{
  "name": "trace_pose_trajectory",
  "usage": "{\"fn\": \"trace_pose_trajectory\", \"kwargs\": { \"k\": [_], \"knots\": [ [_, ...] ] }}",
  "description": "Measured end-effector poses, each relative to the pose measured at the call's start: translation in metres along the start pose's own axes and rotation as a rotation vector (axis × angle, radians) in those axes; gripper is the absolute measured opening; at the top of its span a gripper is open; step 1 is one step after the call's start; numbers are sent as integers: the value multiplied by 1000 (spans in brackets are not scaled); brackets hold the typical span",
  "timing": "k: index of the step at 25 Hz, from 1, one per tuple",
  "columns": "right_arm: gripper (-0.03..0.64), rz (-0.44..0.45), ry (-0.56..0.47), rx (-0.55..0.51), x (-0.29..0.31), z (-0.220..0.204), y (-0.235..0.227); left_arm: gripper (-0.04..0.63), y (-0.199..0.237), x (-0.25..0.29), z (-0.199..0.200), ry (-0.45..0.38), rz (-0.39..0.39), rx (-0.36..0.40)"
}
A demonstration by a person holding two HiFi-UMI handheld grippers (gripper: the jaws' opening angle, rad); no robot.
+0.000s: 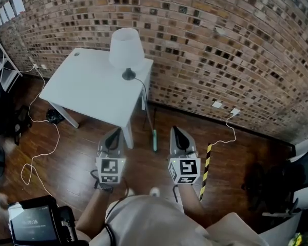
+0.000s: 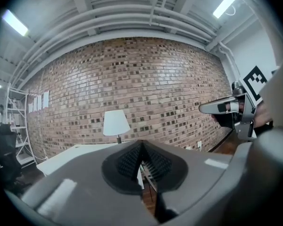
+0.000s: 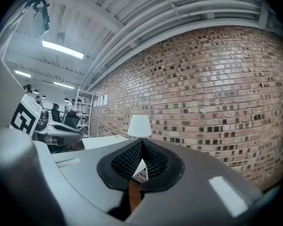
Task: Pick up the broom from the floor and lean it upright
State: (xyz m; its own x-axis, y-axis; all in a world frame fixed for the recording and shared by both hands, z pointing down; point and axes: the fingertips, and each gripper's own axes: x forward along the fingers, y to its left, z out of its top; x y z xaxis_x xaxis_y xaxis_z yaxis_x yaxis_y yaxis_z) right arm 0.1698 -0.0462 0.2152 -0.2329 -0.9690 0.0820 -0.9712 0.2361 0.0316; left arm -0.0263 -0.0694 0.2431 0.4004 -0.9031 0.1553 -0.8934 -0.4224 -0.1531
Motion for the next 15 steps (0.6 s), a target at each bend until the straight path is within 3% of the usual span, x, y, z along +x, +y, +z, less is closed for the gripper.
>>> {"fn": "trace_pose_trajectory", "kwargs": {
  "k": [9,15],
  "knots": [
    [12,-17,14,4,-8,-1,9,0,6,-13,-5,13,-21,-5],
    [12,-53,31,-46,-32,4,26,0,5,-35,-5,9,-78,5]
  ]
}}
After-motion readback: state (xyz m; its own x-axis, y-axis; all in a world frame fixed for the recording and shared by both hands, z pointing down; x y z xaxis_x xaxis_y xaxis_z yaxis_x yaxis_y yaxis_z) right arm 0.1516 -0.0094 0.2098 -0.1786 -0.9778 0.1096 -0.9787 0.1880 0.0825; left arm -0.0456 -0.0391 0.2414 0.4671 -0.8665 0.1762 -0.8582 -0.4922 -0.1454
